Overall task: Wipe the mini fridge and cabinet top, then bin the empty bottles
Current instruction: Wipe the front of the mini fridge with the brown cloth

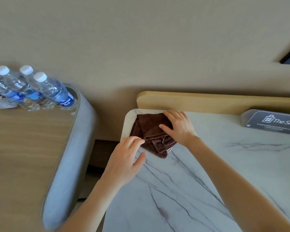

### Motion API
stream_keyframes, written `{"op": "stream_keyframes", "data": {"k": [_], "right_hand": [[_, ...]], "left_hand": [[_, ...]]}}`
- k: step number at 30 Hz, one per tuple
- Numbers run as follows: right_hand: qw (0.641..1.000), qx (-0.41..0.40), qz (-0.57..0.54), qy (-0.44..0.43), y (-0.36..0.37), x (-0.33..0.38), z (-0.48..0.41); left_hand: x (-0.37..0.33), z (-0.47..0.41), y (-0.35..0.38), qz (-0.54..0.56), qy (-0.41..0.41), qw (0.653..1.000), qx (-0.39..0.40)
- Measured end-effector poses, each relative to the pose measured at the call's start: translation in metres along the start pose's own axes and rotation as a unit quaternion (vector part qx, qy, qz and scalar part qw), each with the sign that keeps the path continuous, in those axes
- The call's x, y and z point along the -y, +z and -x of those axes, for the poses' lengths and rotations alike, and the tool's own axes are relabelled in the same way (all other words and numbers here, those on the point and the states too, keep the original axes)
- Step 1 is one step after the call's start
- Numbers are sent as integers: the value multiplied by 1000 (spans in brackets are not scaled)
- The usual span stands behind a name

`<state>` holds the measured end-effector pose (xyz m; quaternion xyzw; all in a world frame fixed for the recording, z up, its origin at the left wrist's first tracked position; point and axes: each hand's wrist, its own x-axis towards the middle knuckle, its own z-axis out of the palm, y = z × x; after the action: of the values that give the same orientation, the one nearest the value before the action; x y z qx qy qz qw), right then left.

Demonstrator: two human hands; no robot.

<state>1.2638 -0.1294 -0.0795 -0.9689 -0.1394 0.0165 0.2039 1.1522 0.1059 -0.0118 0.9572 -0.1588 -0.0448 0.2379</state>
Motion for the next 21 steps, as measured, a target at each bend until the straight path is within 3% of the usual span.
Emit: {"op": "stream_keyframes", "data": {"k": [8, 15, 21], "right_hand": [[993, 115, 20, 11, -2, -3, -13], [992, 110, -55, -5, 5, 10, 52], [977, 136, -134, 92, 11, 32, 113]], "left_hand": [[10, 0, 8, -5, -16, 1000, 16], [10, 18, 1, -15, -4, 1000, 2], [8, 44, -9, -17, -6, 1000, -1]]}}
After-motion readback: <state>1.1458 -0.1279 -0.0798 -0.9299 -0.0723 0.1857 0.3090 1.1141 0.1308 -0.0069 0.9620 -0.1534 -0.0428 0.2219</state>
